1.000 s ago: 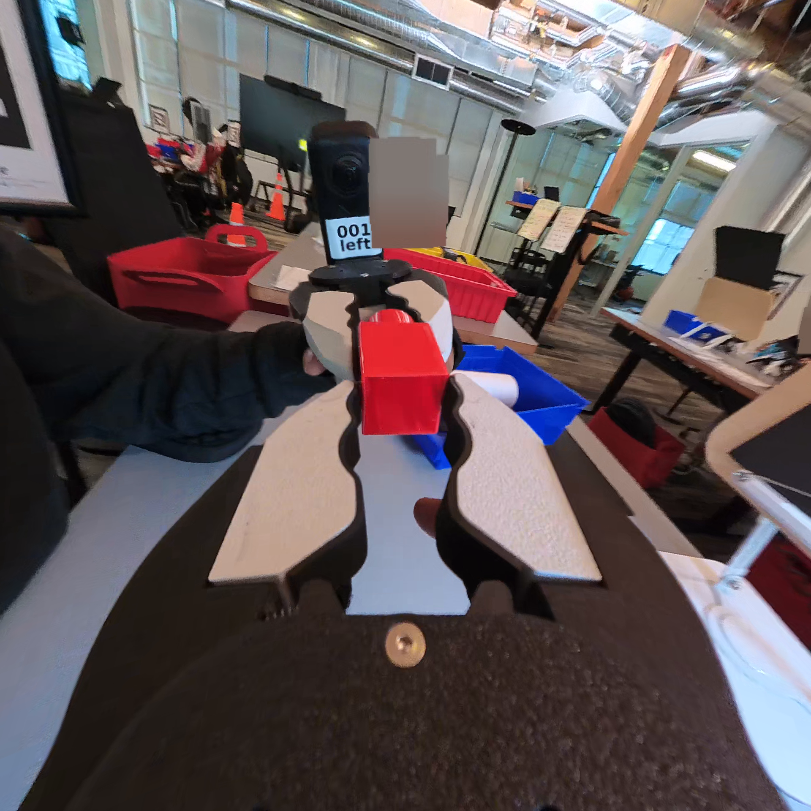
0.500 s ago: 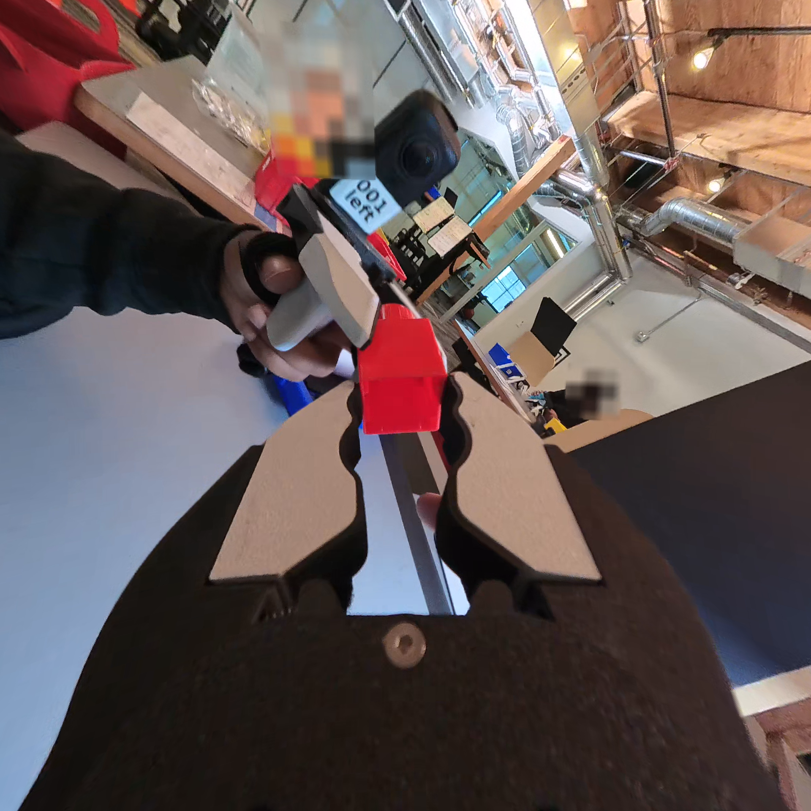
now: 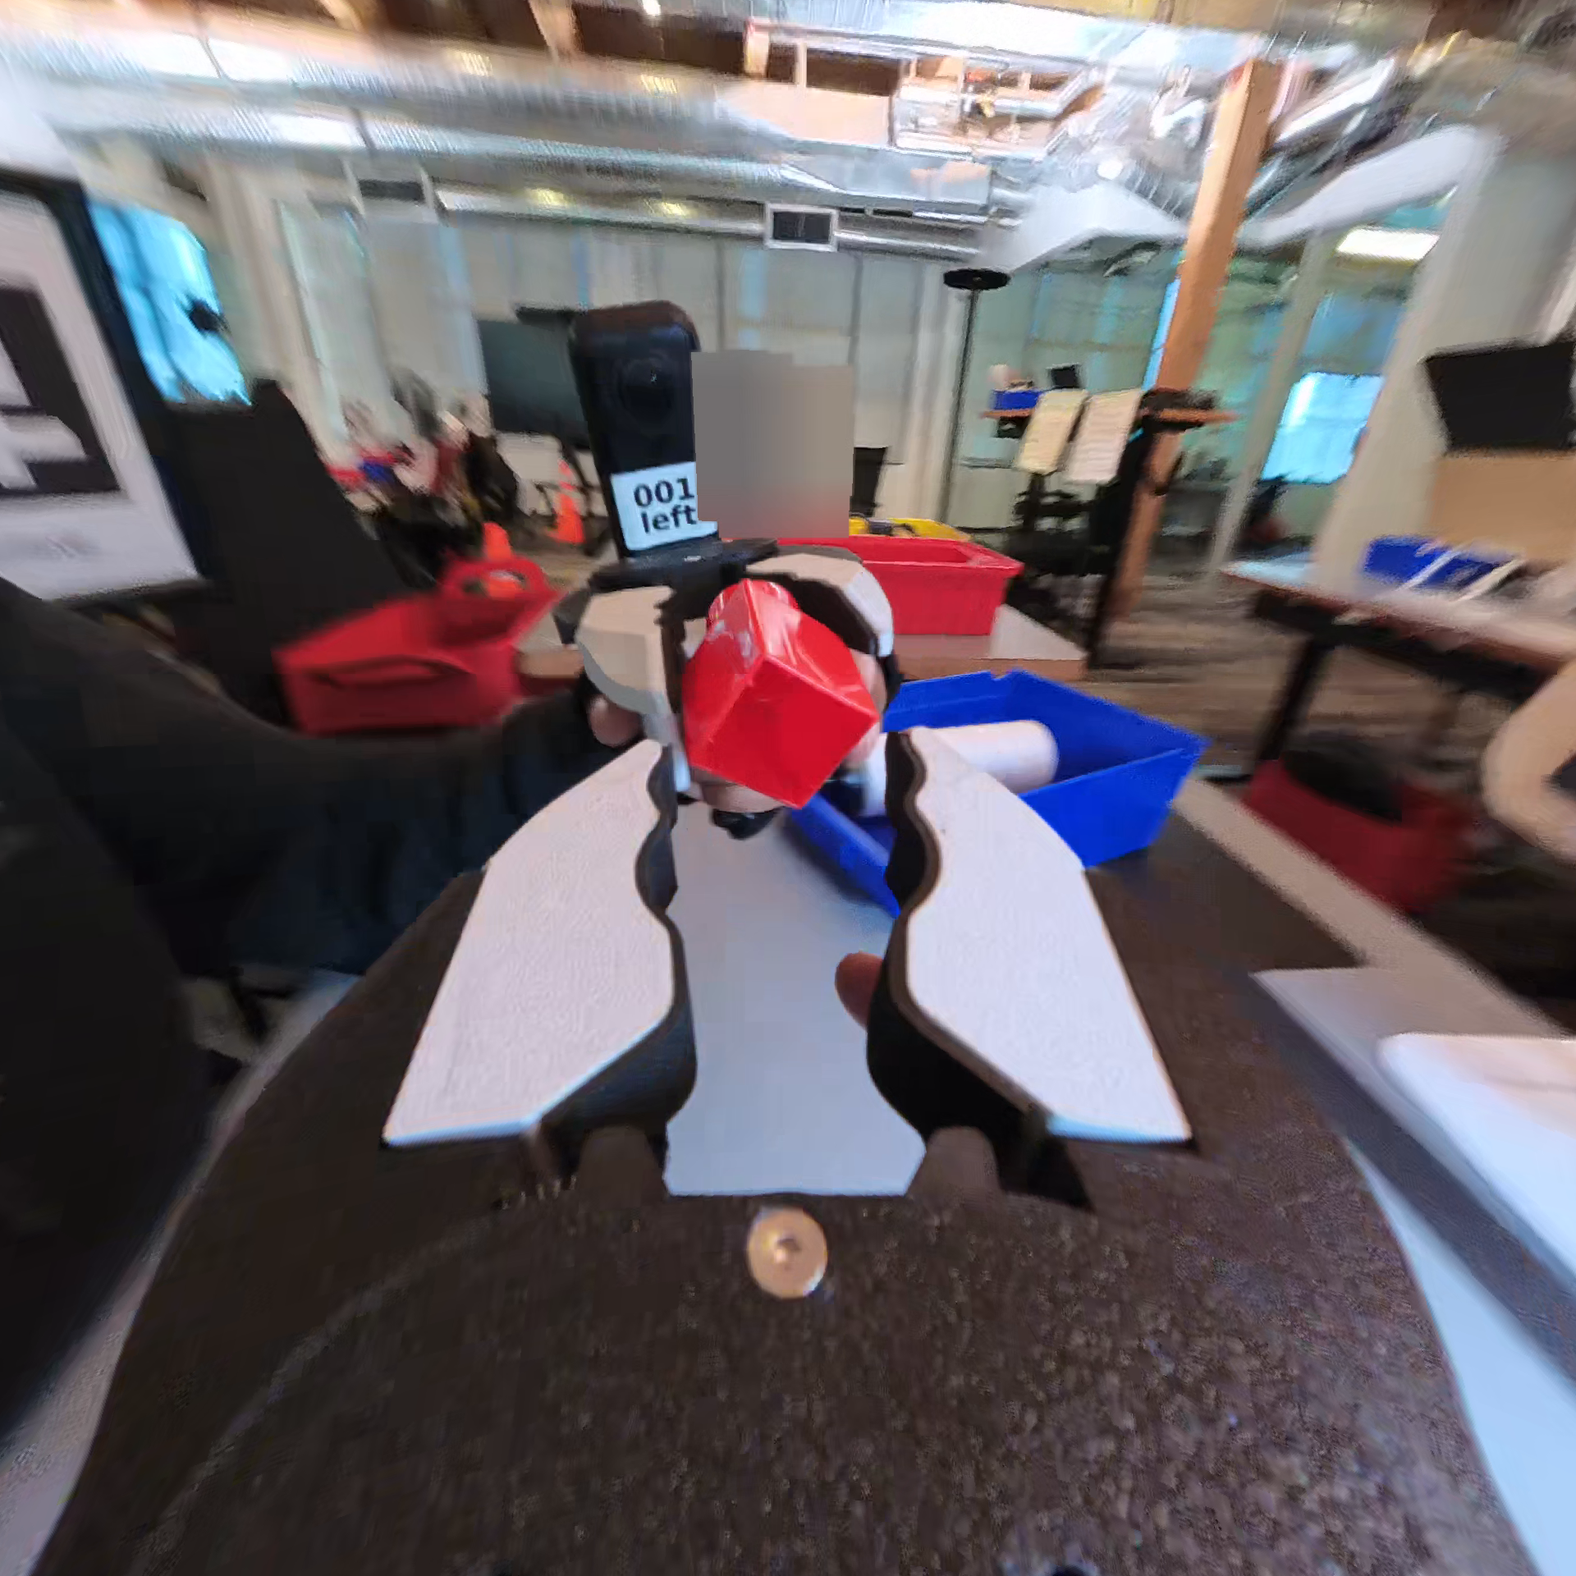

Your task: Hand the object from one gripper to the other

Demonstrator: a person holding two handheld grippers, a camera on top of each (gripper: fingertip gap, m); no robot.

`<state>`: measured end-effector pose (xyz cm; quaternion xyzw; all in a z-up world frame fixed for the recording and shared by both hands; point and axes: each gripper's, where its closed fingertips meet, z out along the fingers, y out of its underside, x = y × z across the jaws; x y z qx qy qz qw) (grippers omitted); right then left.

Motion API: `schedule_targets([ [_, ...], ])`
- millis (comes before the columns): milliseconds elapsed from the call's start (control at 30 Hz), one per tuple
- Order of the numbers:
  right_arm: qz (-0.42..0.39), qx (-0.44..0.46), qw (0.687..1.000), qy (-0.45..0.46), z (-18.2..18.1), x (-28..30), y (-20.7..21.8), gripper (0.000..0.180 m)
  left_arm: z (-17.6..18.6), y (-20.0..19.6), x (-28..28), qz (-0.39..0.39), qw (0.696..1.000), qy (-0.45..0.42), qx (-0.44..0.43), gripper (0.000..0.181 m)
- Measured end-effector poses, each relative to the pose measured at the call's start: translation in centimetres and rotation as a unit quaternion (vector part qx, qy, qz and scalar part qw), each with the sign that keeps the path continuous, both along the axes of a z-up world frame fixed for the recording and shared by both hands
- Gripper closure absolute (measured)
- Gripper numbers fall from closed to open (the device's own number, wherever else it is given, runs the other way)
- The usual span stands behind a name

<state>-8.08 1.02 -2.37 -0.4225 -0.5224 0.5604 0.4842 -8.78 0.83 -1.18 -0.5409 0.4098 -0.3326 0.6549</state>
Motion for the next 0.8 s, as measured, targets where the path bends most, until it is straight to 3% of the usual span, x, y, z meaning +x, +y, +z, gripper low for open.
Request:
schedule_targets([
  [133, 0.052, -0.094, 0.994, -0.011, -0.9, -0.5, 0.1, 0.131, -1.0, 0.5, 0.1, 0.011, 1.000, 0.024, 0.009, 0.132],
  [300, 0.049, -0.096, 0.994, -0.018, -0.9, -0.6, 0.1, 0.142, -1.6, 0.5, 0.3, 0.008, 0.999, 0.040, 0.014, 0.132],
  [533, -0.022, 0.049, 0.998, 0.012, 0.4, 0.2, 0.1, 0.144, -1.0, 0.5, -0.1, -0.005, 0.999, 0.008, -0.043, 0.137],
  [800, -0.063, 0.218, 0.972, 0.056, 1.6, 0.6, -1.5, 0.145, -0.3, -1.1, 0.5, -0.086, 0.990, -0.033, -0.105, 0.135],
])
